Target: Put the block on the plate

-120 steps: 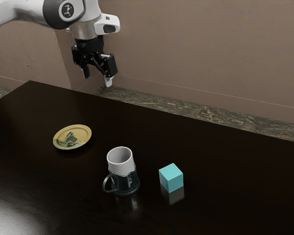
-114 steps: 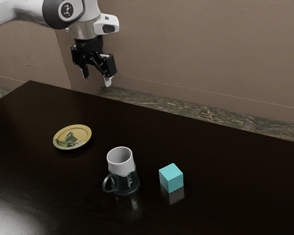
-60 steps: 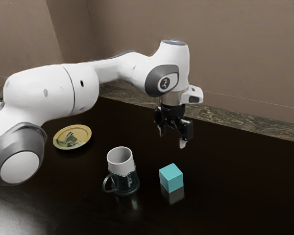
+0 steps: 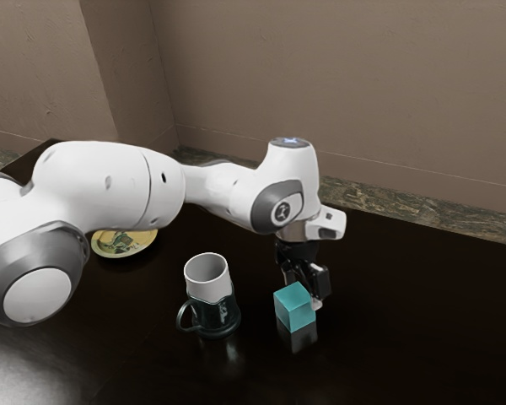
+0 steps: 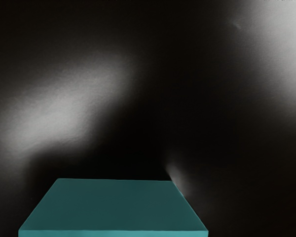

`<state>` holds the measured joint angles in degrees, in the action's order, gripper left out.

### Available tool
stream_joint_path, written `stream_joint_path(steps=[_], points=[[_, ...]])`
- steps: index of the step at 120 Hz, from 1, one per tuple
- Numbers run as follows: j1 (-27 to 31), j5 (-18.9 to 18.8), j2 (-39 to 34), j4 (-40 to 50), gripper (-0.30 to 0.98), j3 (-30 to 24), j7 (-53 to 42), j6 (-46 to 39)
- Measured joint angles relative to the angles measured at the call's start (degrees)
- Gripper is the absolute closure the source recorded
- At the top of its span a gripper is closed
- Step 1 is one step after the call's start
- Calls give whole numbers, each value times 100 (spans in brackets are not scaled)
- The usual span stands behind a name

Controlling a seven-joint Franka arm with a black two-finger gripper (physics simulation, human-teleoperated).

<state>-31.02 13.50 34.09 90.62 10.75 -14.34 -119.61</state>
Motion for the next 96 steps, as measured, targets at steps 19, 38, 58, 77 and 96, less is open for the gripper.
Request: stream_joint_path(steps=[19,38,58,77,96], points=[[0,102,5,198,0,24,-309,-241],[0,120,47,277,0,81,-493,-349],[-14,44,80,275,0,101,-525,-392],[-53,-10,115,274,0,102,-505,-444],[-71,-23,129,276,5,102,-469,-469]])
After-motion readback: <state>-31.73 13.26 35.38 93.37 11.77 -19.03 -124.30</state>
